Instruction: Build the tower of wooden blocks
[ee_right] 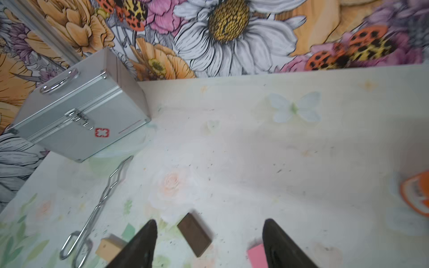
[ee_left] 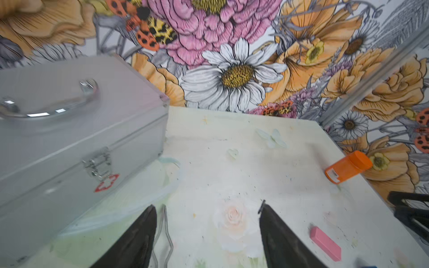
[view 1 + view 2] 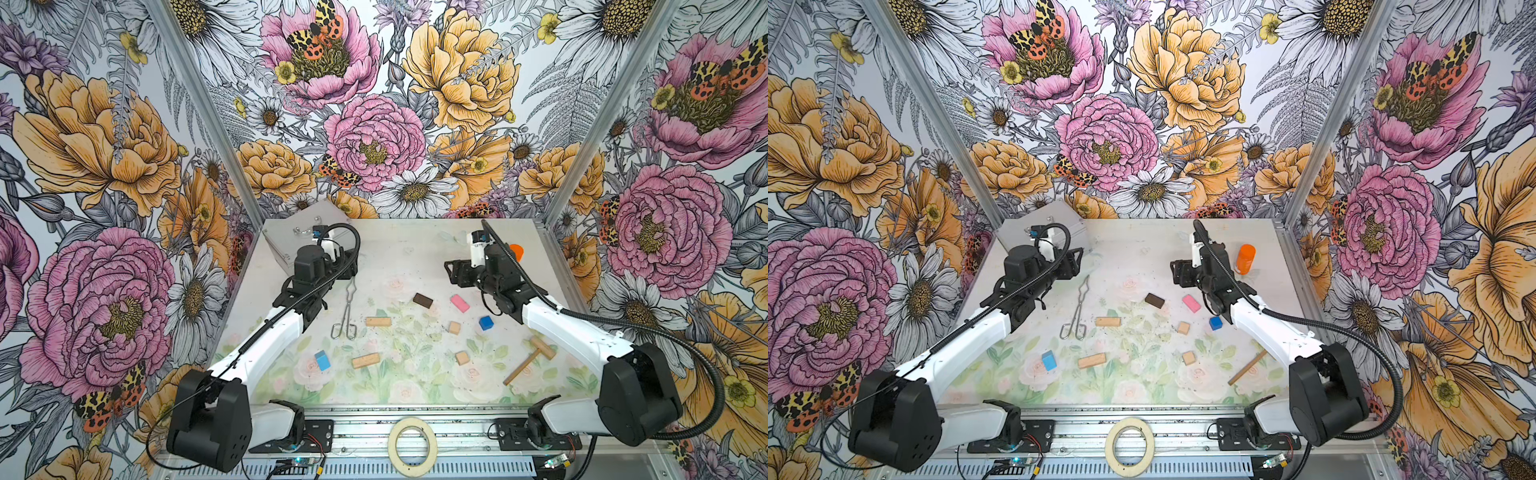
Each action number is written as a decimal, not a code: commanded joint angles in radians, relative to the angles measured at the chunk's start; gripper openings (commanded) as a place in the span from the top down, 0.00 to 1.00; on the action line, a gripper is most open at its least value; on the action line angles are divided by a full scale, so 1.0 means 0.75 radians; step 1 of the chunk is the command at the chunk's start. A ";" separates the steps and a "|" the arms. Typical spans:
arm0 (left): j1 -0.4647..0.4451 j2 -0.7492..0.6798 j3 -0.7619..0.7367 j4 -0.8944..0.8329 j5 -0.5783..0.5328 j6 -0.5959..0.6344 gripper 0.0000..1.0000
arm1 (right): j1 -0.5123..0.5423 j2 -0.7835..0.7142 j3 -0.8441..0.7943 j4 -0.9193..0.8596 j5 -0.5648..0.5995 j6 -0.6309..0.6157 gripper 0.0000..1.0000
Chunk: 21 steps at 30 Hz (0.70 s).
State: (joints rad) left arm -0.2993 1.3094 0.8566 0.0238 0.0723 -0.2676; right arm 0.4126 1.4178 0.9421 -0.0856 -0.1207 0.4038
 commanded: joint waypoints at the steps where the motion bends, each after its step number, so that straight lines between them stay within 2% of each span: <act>1: -0.059 0.067 0.070 -0.185 0.091 -0.069 0.29 | 0.092 0.102 0.087 -0.051 -0.089 0.145 0.27; 3: -0.078 0.100 0.081 -0.216 0.066 -0.085 0.30 | 0.137 0.172 0.113 -0.039 -0.093 0.188 0.27; 5: -0.086 0.136 0.087 -0.243 0.104 -0.102 0.31 | 0.170 0.242 0.125 0.004 -0.115 0.237 0.28; 9: -0.097 0.216 0.115 -0.354 0.124 -0.093 0.38 | 0.213 0.386 0.152 0.113 -0.223 0.339 0.34; 15: -0.101 0.267 0.081 -0.416 0.095 -0.111 0.45 | 0.259 0.500 0.163 0.200 -0.272 0.423 0.40; 19: -0.100 0.304 0.067 -0.429 0.112 -0.133 0.48 | 0.280 0.577 0.198 0.208 -0.343 0.464 0.51; 21: -0.102 0.318 0.061 -0.450 0.106 -0.143 0.49 | 0.285 0.602 0.197 0.231 -0.369 0.491 0.54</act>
State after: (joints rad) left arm -0.3695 1.5314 0.9169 -0.2829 0.1345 -0.3538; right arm 0.6170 1.8423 1.0599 0.0322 -0.3424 0.7238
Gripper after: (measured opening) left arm 0.515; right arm 0.469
